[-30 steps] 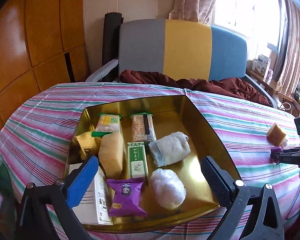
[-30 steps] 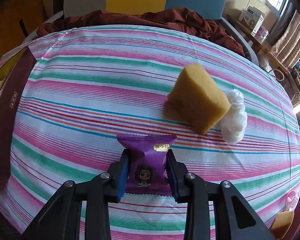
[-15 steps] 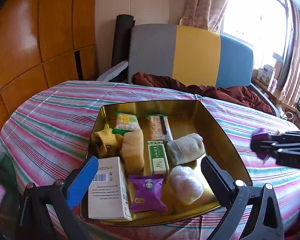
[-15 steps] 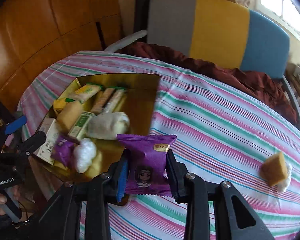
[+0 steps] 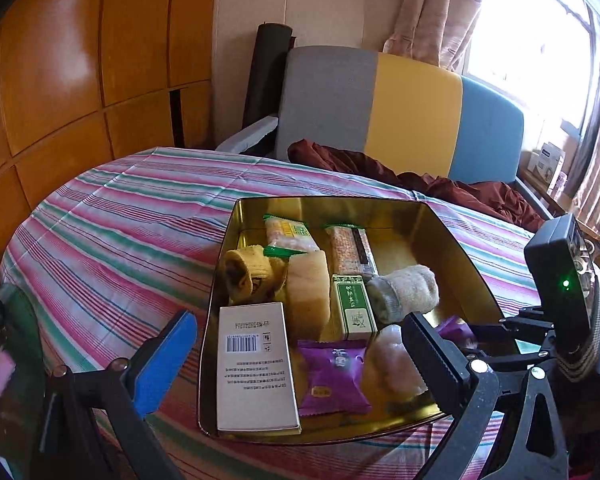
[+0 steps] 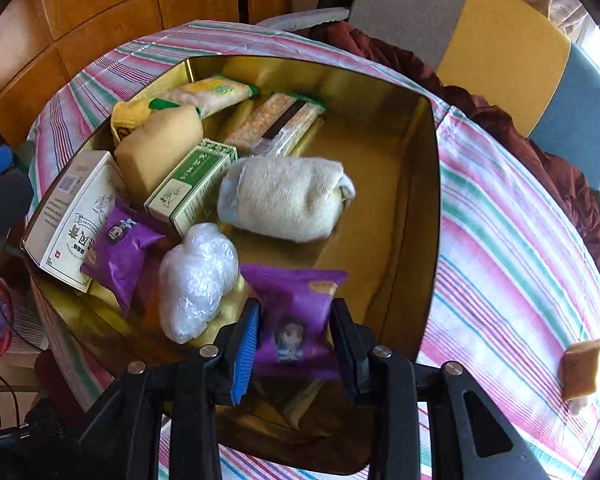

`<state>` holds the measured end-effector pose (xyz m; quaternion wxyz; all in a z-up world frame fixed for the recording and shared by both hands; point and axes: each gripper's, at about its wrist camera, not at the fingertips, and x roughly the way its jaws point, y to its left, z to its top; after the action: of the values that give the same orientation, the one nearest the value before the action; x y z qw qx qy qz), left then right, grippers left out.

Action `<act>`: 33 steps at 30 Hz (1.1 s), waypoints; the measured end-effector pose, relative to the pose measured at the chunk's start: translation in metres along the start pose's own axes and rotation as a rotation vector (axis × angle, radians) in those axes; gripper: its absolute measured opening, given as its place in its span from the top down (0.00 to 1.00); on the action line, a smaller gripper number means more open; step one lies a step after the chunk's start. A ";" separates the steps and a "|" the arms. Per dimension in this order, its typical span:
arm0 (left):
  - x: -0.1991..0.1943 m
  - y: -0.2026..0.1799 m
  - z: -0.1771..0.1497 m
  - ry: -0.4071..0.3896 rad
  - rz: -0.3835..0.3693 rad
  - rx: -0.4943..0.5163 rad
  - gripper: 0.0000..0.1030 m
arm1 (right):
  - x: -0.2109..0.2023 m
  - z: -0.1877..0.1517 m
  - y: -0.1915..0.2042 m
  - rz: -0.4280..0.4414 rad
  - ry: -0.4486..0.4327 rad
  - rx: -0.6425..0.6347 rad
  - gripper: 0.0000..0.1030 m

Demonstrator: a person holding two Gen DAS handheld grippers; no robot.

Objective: Organize objects
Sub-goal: 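Carry the purple packet over the tray and release it with the right gripper, then grasp another plastic-wrapped bundle on the cloth with the right gripper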

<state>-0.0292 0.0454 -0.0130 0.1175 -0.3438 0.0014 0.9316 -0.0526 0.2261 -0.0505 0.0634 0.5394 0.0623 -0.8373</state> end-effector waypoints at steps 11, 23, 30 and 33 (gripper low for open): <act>-0.002 -0.004 0.002 -0.004 0.000 0.007 0.00 | -0.041 -0.017 -0.035 0.052 -0.108 0.102 0.55; 0.001 -0.038 0.020 0.020 -0.078 0.022 0.00 | -0.100 -0.082 -0.189 -0.078 -0.216 0.535 0.52; 0.013 -0.062 0.029 0.096 -0.171 0.002 0.00 | -0.114 -0.150 -0.297 -0.180 -0.244 0.923 0.52; 0.017 -0.079 0.031 0.133 -0.234 0.029 0.00 | -0.110 -0.174 -0.336 -0.179 -0.245 1.055 0.52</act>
<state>-0.0446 0.1282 0.0059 0.2300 -0.4011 -0.0176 0.8865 0.0900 0.5915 -0.0092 -0.2804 0.3889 -0.3282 -0.8139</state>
